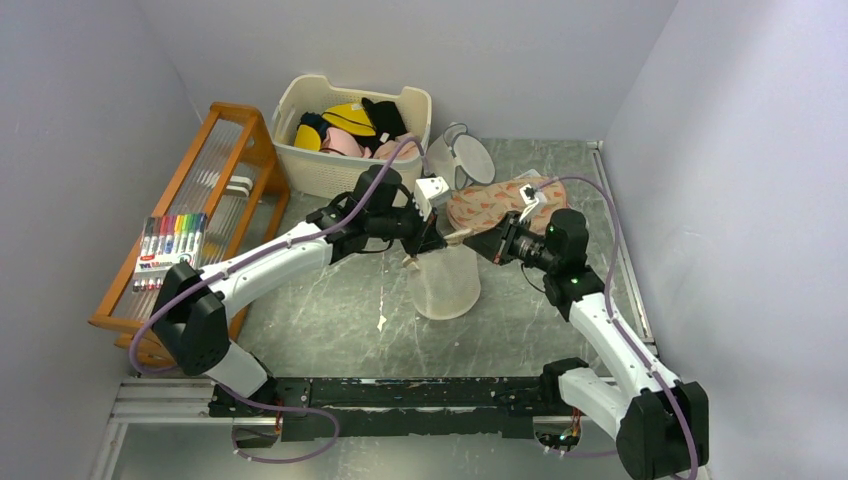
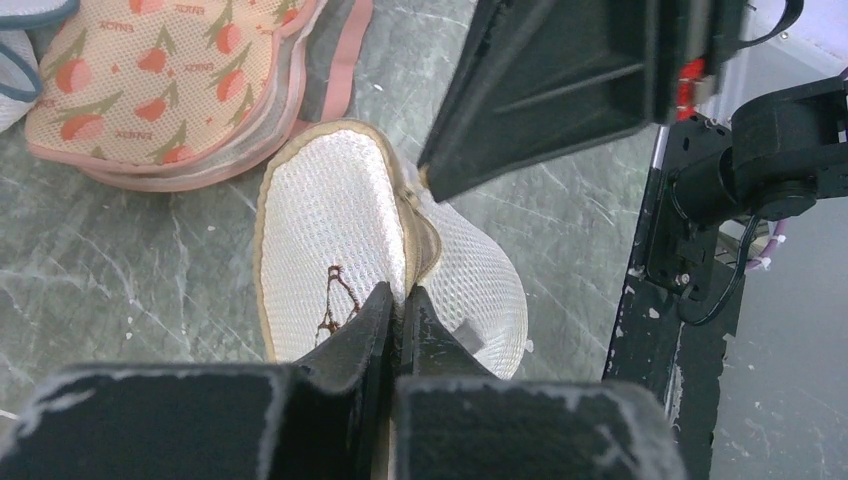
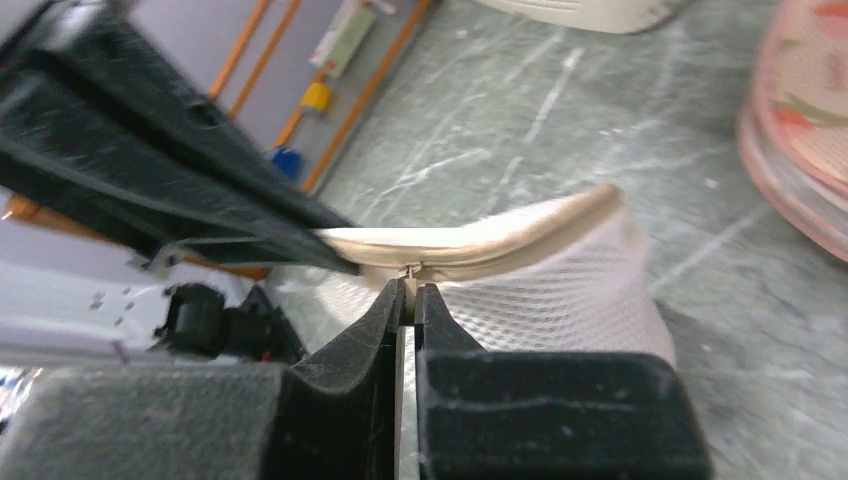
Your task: Unzip the laundry bag and remove the bra
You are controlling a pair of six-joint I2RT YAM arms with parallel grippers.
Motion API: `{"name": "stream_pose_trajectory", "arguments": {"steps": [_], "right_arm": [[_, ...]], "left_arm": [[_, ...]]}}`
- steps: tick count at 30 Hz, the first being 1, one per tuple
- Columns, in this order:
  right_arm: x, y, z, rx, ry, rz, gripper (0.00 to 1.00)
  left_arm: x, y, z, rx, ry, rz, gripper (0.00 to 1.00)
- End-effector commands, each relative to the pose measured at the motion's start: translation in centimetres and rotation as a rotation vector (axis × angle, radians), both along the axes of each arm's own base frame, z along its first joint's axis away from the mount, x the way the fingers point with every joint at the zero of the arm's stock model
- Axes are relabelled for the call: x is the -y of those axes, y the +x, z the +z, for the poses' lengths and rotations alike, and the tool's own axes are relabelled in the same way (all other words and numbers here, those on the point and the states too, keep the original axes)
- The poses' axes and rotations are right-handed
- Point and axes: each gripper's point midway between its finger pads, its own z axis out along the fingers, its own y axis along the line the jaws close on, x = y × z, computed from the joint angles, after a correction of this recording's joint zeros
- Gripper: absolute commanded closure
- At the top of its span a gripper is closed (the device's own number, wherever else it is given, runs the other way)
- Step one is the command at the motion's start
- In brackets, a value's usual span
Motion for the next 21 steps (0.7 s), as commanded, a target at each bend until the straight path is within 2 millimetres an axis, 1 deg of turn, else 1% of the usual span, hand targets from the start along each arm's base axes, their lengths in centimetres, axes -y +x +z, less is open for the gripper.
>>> {"name": "stream_pose_trajectory", "arguments": {"steps": [1, 4, 7, 8, 10, 12, 15, 17, 19, 21], "right_arm": [[3.1, 2.5, -4.2, -0.114, -0.105, -0.246, 1.0], [3.4, 3.6, -5.7, -0.124, -0.156, -0.254, 1.0], [4.3, 4.7, -7.9, -0.145, -0.208, -0.299, 1.0], [4.6, 5.1, -8.2, -0.146, -0.223, -0.318, 1.0], [5.0, 5.7, -8.4, -0.145, -0.239, -0.336, 1.0], [4.9, 6.0, -8.2, -0.131, -0.233, -0.338, 1.0], [4.0, 5.4, -7.2, -0.088, -0.19, -0.279, 1.0], [2.7, 4.4, -6.2, -0.047, -0.141, -0.197, 1.0], [1.3, 3.1, -5.0, -0.007, -0.071, -0.098, 1.0], [0.2, 1.9, -4.2, 0.011, -0.031, -0.023, 1.0]], "left_arm": [[-0.1, -0.4, 2.4, 0.065, -0.06, -0.03, 0.93], [-0.3, 0.0, 1.9, 0.065, -0.03, -0.015, 0.93], [-0.7, 0.6, 1.9, 0.085, -0.016, 0.021, 0.93], [-0.9, 0.7, 2.1, 0.096, -0.019, 0.032, 0.93], [-1.0, 0.8, 2.4, 0.106, -0.03, 0.046, 0.93], [-1.0, 0.9, 2.5, 0.106, -0.034, 0.053, 0.93], [-0.9, 1.0, 2.5, 0.095, -0.032, 0.054, 0.93], [-0.7, 1.0, 2.4, 0.084, -0.027, 0.05, 0.85], [-0.7, 0.9, 2.5, 0.078, -0.027, 0.046, 0.71], [-0.7, 0.7, 2.9, 0.081, -0.038, 0.044, 0.56]]}}
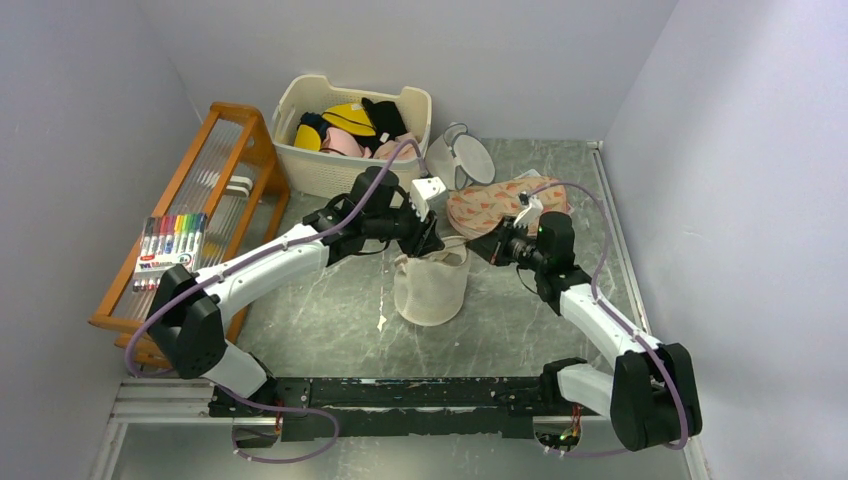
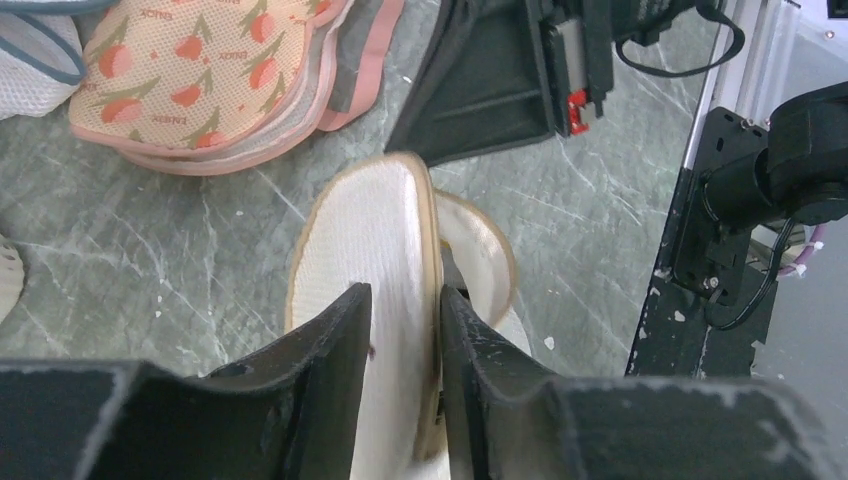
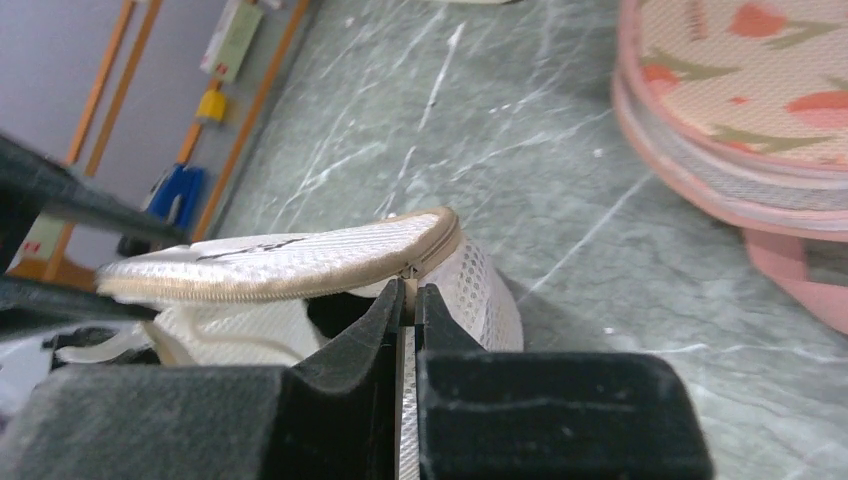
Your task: Unzip the laundry bag and remove the bra
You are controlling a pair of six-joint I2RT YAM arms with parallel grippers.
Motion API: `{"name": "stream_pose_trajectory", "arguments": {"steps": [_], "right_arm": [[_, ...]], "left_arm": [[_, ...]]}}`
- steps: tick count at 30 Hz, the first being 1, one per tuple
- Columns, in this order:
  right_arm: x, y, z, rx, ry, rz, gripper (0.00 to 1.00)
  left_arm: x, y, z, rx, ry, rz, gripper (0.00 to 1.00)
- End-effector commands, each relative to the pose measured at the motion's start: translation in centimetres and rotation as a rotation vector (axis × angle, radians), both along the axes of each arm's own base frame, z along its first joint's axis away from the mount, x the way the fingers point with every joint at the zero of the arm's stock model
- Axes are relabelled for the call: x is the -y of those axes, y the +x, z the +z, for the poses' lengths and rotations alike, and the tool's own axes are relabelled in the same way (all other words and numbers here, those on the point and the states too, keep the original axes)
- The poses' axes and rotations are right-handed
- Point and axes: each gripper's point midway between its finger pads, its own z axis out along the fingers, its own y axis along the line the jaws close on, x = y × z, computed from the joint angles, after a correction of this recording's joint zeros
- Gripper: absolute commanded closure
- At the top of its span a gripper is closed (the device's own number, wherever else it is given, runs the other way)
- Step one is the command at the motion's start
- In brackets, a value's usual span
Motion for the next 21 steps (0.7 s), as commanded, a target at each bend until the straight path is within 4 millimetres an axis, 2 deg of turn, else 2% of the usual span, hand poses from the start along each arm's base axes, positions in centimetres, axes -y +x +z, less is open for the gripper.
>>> {"name": "stream_pose_trajectory", "arguments": {"steps": [1, 3, 5, 6, 8, 12, 14, 18, 21], "right_arm": [[-2.5, -2.3, 2.9, 0.101, 0.104, 0.187, 1.0], [-3.0, -2.9, 3.6, 0.116, 0.111, 0.222, 1.0], [-3.6, -3.3, 4.4, 0.136, 0.109, 0.241, 1.0], [-3.8, -3.4, 4.7, 0.145, 0.106, 0.244, 1.0], [-4.1, -3.7, 5.1, 0.16, 0.098, 0.243, 1.0], [-5.1, -4.1, 6.0, 0.174, 0.11, 0.264, 1.0], [-5.5, -4.3, 6.5, 0.184, 0.109, 0.263, 1.0], [-5.7, -4.5, 6.9, 0.201, 0.091, 0.237, 1.0], [-5.3, -4.2, 7.2, 0.196, 0.09, 0.198, 1.0]], "left_arm": [[0.1, 0.0, 3.3, 0.05, -0.07, -0.005, 0.52], [0.0, -0.3, 4.2, 0.062, -0.087, -0.013, 0.43], [-0.2, -0.5, 4.8, 0.073, -0.097, -0.014, 0.24], [-0.3, -0.6, 5.1, 0.079, -0.102, -0.015, 0.2], [-0.5, -0.6, 5.5, 0.088, -0.106, -0.011, 0.19], [-0.7, -0.4, 5.6, 0.097, -0.095, 0.002, 0.23], [-0.6, -0.5, 5.5, 0.092, -0.082, -0.008, 0.21], [0.0, -1.4, 5.4, 0.089, -0.049, -0.016, 0.22], [0.8, -3.1, 4.9, 0.168, 0.019, 0.021, 0.21]]}}
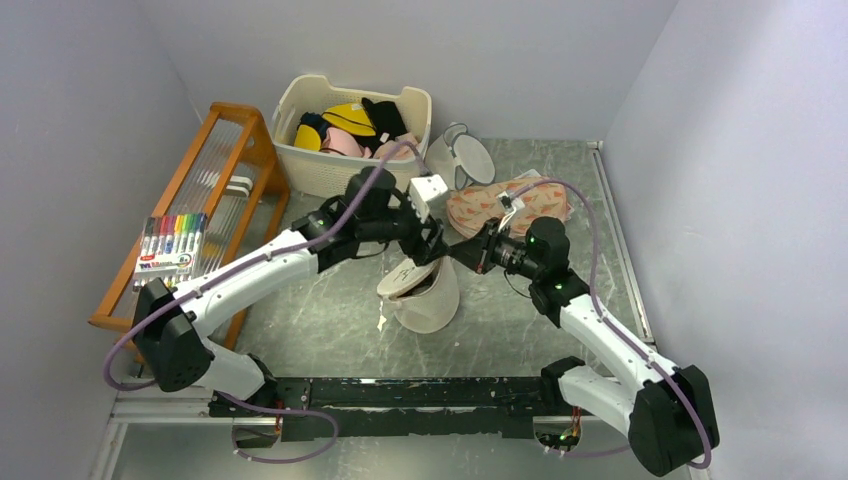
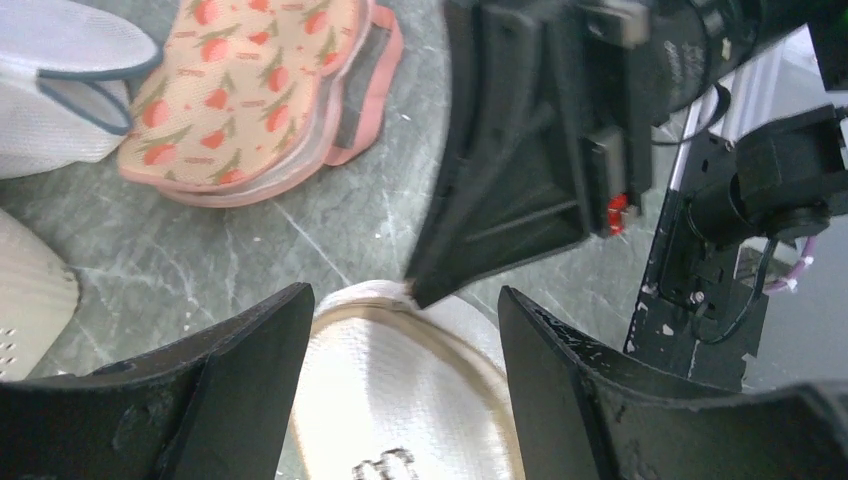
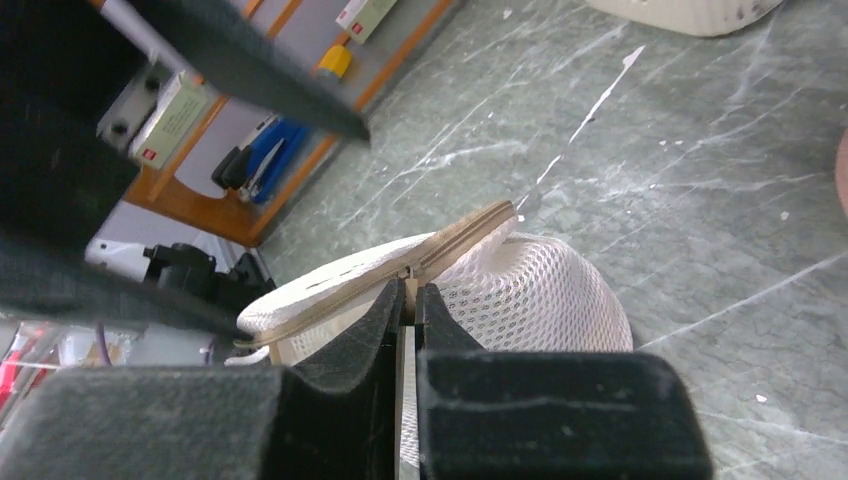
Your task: Unzip the laundry bag and remove the bra
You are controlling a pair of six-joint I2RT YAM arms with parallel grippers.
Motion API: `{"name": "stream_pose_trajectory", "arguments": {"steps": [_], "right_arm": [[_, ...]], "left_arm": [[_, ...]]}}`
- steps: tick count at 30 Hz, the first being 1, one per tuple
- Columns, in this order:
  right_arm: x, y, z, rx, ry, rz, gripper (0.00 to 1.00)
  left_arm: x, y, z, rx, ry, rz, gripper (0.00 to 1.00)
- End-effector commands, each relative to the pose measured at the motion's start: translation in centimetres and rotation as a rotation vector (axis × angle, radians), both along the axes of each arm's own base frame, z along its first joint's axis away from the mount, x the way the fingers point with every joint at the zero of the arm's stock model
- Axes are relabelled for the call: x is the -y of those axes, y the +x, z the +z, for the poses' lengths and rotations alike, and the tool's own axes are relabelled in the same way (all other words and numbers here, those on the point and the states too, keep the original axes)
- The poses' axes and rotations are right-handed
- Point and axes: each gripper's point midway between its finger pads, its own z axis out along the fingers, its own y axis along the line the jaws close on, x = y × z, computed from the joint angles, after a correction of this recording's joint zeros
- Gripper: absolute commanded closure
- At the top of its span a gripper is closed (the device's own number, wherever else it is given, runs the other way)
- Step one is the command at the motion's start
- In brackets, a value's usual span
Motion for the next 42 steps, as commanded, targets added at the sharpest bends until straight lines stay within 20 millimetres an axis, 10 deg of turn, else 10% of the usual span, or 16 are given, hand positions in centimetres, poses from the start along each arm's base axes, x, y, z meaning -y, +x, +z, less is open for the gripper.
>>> {"name": "stream_pose_trajectory", "arguments": {"steps": [1, 17, 24, 32, 42], "right_arm": [[0.5, 1.0, 2.2, 0.043, 0.009, -0.082, 1.0], [1.3, 1.2, 2.4, 0.063, -0.032, -0.117, 1.0], [1.0, 1.3, 2.5, 0.07, -0.032, -0.1, 1.0], [1.5, 1.3, 1.3, 0.053, -0.073, -0.119, 1.0], [3.9, 3.1, -1.5, -0.083, -0.107, -0.281, 1.0]], "left_arm": [[1.3, -2.5, 0.5, 0.132, 0.09, 0.045, 0.21], [-0.5, -0.1, -2.8, 0.185, 0.218, 0.41, 0.2], [0.3, 0.2, -5.7, 0.144, 0.3, 0.399, 0.49], [-0.7, 1.1, -3.9, 0.241, 0.293, 0.415, 0.92], [-1.8, 0.1, 0.6, 0.338, 0.16, 0.374, 0.93]]}}
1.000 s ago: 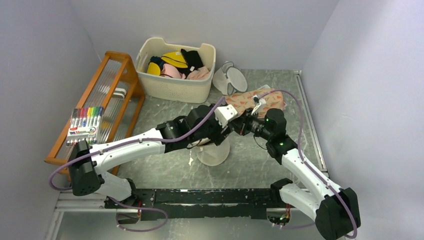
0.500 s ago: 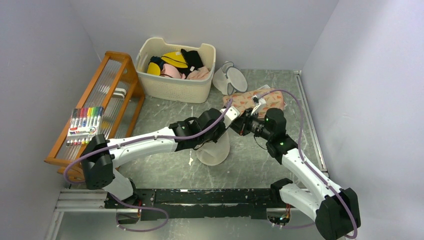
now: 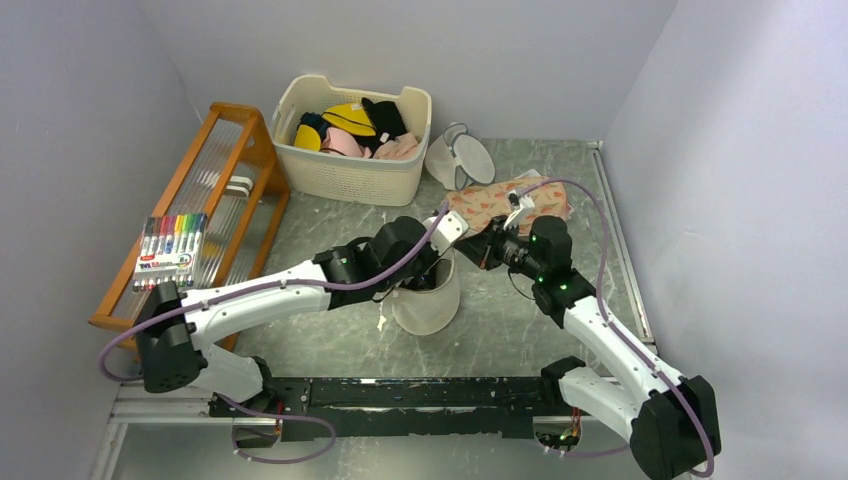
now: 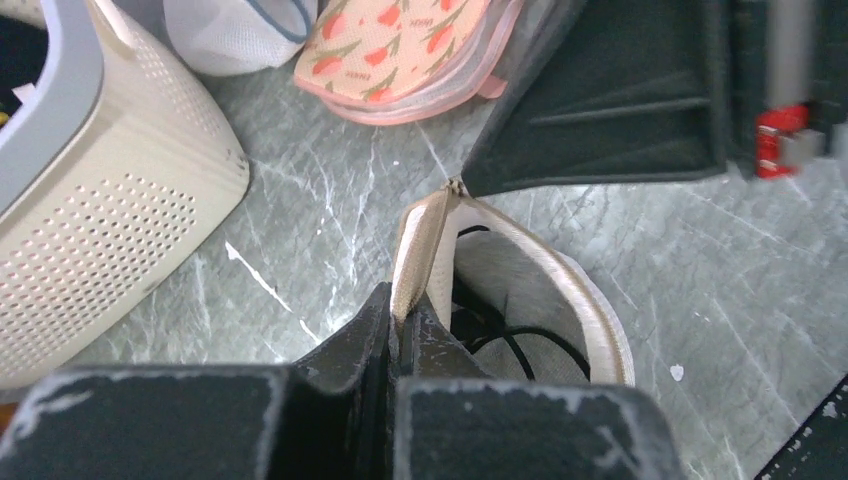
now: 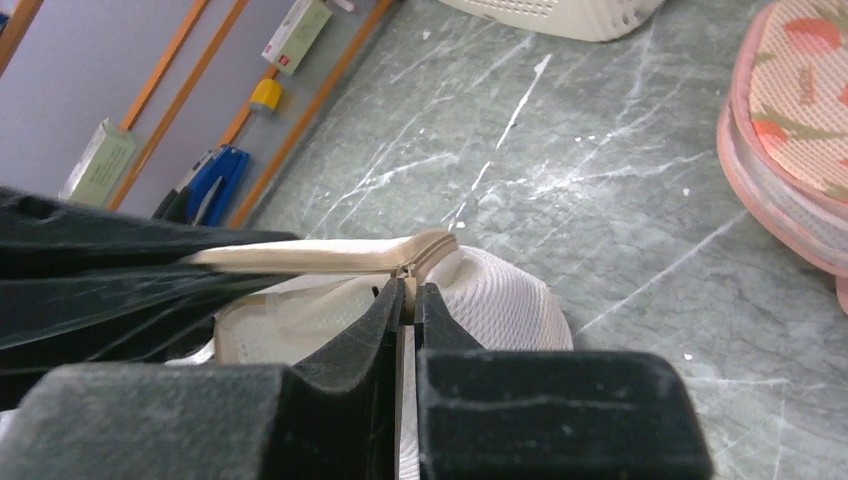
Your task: Unzip the laundry bag and remove the bra
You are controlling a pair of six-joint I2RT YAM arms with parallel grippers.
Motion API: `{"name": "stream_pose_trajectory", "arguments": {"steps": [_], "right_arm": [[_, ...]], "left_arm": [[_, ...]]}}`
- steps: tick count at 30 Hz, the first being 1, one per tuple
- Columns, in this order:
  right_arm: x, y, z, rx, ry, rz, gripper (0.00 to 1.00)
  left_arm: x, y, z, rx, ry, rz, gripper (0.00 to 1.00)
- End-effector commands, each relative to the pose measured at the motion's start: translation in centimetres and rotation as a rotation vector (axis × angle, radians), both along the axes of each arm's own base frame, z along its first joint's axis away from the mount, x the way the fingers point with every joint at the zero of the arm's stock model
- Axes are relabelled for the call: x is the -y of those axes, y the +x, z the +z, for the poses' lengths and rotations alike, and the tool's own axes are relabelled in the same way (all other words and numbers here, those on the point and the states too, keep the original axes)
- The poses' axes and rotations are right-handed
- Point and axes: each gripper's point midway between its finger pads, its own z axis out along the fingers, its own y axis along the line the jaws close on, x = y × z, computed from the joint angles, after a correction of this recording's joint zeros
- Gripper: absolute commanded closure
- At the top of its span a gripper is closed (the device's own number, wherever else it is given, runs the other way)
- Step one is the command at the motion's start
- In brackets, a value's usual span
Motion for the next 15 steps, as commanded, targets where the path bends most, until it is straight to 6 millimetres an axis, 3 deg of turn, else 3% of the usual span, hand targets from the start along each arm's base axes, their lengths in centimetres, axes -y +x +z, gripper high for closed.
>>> {"name": "stream_pose_trajectory", "arguments": {"steps": [1, 5, 10, 15], "right_arm": [[2.2, 1.9, -2.2, -0.114, -0.034, -0.132, 1.0], [2.3, 2.5, -2.8, -0.149, -0.004, -0.082, 1.0], [0.5, 0.8, 0.5, -0.016, 0.056, 0.104, 1.0], [-0.1, -1.0, 3.2, 0.071, 0.103, 0.18, 1.0]], "left_arm": [[-0.3, -0.4, 5.0, 0.106, -0.128, -0.056, 0.93], [-0.7, -1.2, 6.7, 0.148, -0.195, -0.096, 0.93], [-1.7, 0.1, 6.4, 0.159, -0.151, -0.003, 0.91], [-1.6, 1.1, 4.2, 0.121, -0.047, 0.052, 0.65]]}}
